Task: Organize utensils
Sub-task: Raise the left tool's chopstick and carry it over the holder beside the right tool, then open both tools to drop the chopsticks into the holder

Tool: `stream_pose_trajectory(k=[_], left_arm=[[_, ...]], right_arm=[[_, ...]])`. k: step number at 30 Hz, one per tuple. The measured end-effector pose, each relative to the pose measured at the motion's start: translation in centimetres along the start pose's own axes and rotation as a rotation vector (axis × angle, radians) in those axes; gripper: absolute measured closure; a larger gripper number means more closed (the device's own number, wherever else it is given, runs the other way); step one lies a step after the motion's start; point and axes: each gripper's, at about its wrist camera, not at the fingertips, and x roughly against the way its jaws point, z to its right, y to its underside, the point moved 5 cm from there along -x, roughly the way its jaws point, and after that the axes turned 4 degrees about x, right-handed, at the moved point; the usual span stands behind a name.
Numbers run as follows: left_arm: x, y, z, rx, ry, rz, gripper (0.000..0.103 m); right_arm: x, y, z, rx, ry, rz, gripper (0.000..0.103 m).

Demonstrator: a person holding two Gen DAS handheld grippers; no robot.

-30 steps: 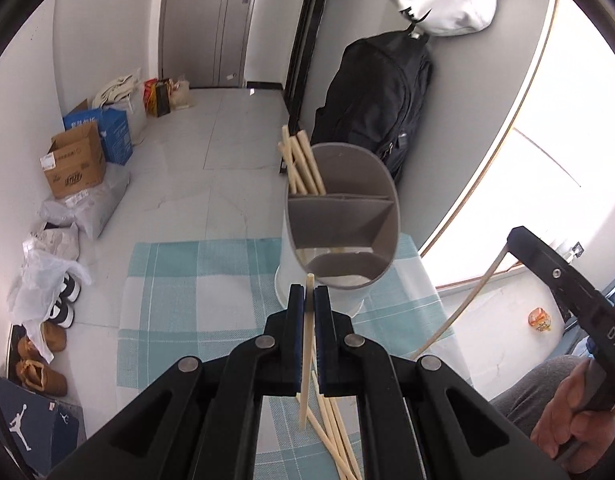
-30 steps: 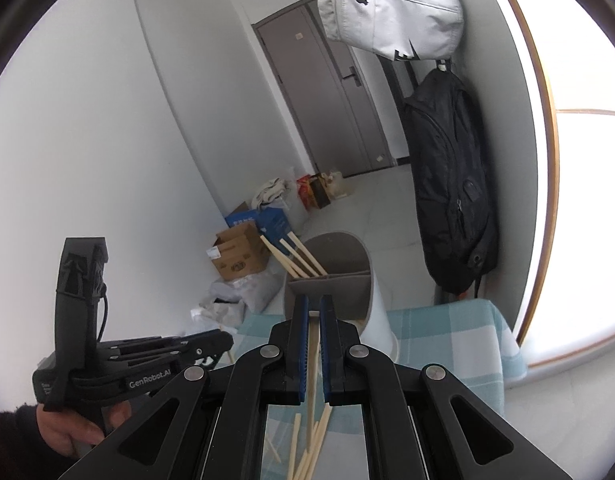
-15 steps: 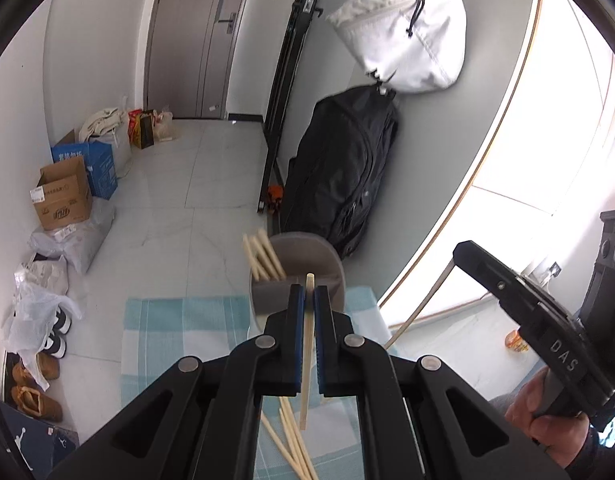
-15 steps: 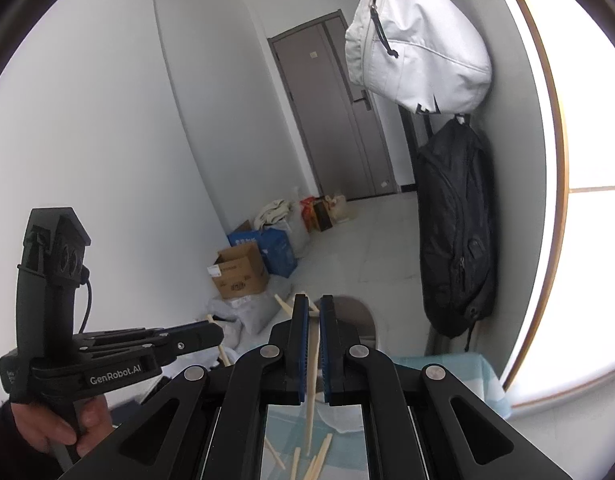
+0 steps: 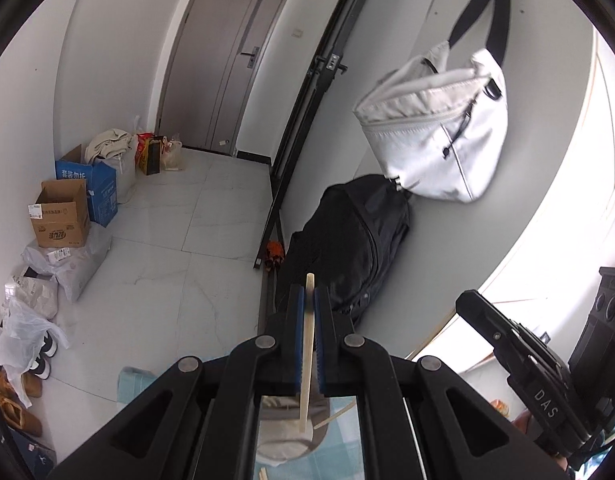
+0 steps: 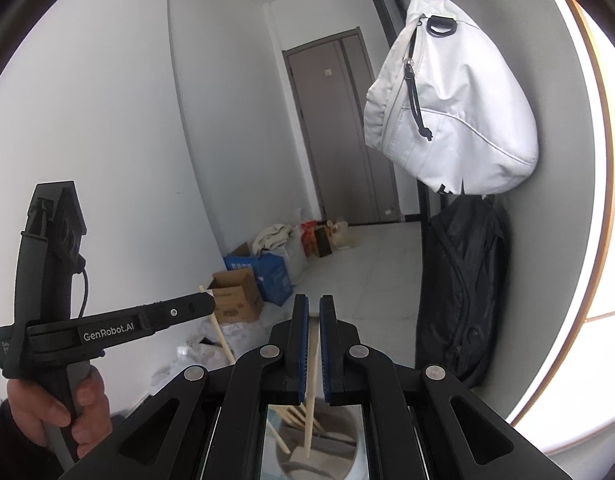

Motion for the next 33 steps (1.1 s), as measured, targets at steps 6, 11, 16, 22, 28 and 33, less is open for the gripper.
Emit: stream_pose_trajectory(k=[6, 11, 16, 22, 28, 33], left_arm=[[-3.0, -0.1, -1.5, 0.028, -0.014, -0.001, 0.102], [-4.8, 0.8, -3.4, 0.080, -0.016, -0.018, 0.102], [-4.8, 1.8, -4.6, 0.093, -0.007, 0.012, 0.102], [-5.3, 3.3, -5.1, 0.112, 0.026, -0.016, 0.102], [-6.3, 4.1, -5.3, 0.119, 0.075, -0.094, 0.102], [-5.5, 4.1, -5.6, 0.109, 0.102, -0.147, 0.088]], right_arm=[[-3.2, -0.8, 0.5, 0.042, 0.009, -0.024, 0.098], [-5.5, 0.0, 0.6, 0.065, 0.009, -0.055, 0.098], [-7.6, 1.6, 0.8, 0.077, 0.002, -0.101, 0.098], [-9.8, 4.1, -0.7, 0.116, -0.050, -0.177, 0.098], [-11.3, 6.9, -1.7, 0.059, -0.114, -0.271, 0.098], [-10.8, 7.8, -0.9, -0.053, -0.169, -0.279, 0.095]])
